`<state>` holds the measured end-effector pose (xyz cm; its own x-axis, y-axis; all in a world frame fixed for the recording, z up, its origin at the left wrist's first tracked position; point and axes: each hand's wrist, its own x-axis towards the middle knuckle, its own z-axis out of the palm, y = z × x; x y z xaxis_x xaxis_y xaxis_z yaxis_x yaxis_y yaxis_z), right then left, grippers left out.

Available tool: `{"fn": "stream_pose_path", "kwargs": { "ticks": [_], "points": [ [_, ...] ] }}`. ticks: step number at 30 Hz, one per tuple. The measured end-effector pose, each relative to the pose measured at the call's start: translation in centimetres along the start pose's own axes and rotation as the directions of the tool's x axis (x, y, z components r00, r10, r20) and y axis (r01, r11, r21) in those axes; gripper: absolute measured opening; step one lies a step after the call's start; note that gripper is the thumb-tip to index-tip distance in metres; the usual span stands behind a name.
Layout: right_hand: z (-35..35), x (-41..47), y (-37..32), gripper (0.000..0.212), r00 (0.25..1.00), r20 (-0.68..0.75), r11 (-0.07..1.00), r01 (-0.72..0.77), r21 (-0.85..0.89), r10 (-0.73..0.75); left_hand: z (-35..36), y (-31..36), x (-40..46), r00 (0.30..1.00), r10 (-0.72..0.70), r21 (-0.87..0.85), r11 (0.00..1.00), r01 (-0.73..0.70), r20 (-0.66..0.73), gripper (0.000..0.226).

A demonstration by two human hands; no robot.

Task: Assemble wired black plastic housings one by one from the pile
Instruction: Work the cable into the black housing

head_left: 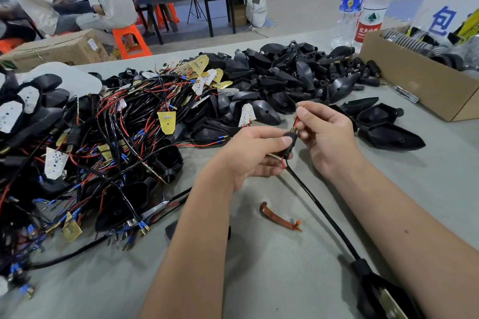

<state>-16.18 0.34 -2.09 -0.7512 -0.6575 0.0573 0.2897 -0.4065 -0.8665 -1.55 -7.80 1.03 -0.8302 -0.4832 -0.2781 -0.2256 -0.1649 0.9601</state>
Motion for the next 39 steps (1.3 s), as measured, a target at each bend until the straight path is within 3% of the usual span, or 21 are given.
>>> {"fn": "stream_pose_path", "kwargs": {
  "ticks": [9,15,18,20,22,25,28,31,39],
  "points": [
    [-0.3,0.1,0.0,0.01,0.999,0.0,0.999,-0.042,0.015,0.042,-0.4,0.3,-0.5,0.983,-0.042,0.036,0.999,0.036,0.176,0.016],
    [-0.2,0.1,0.2,0.011,0.999,-0.024,0.999,-0.028,-0.017,0.028,-0.3,0.1,-0.5,0.982,-0.004,-0.044,0.999,0.012,0.19,0.018],
    [0.0,0.2,0.3,0.008,0.996,-0.033,0.997,-0.081,0.021,0.081,-0.4,0.2,-0.3,0.992,0.033,-0.197,0.98,-0.009,0.118,0.025],
    [0.3,0.3,0.3,0.02,0.993,0.011,0.993,-0.117,-0.033,0.117,-0.9,0.2,-0.2,0.999,0.034,-0.288,0.957,-0.021,0.039,0.017],
    [0.4,0.2,0.3,0.036,0.978,0.147,0.98,-0.124,-0.158,0.148,-1.6,0.2,-0.2,0.998,0.047,-0.357,0.932,-0.062,-0.052,0.01],
    [0.2,-0.5,-0.2,0.051,0.893,0.393,0.901,-0.03,-0.433,0.218,-2.8,0.3,-0.2,0.972,0.094,-0.416,0.892,-0.179,-0.218,0.01],
    [0.5,-1.1,-0.1,0.04,0.812,0.503,0.8,0.077,-0.594,0.296,-3.8,0.2,-0.2,0.935,0.12,-0.411,0.875,-0.258,-0.333,0.009],
    [0.8,-1.2,0.0,0.025,0.821,0.512,0.772,0.148,-0.618,0.253,-4.3,0.0,-0.4,0.936,0.108,-0.392,0.888,-0.242,-0.334,0.007],
    [1.0,-1.6,-0.3,0.023,0.833,0.517,0.738,0.222,-0.637,0.196,-3.5,0.0,-0.2,0.938,0.081,-0.29,0.939,-0.185,-0.336,0.012]
  ]
}}
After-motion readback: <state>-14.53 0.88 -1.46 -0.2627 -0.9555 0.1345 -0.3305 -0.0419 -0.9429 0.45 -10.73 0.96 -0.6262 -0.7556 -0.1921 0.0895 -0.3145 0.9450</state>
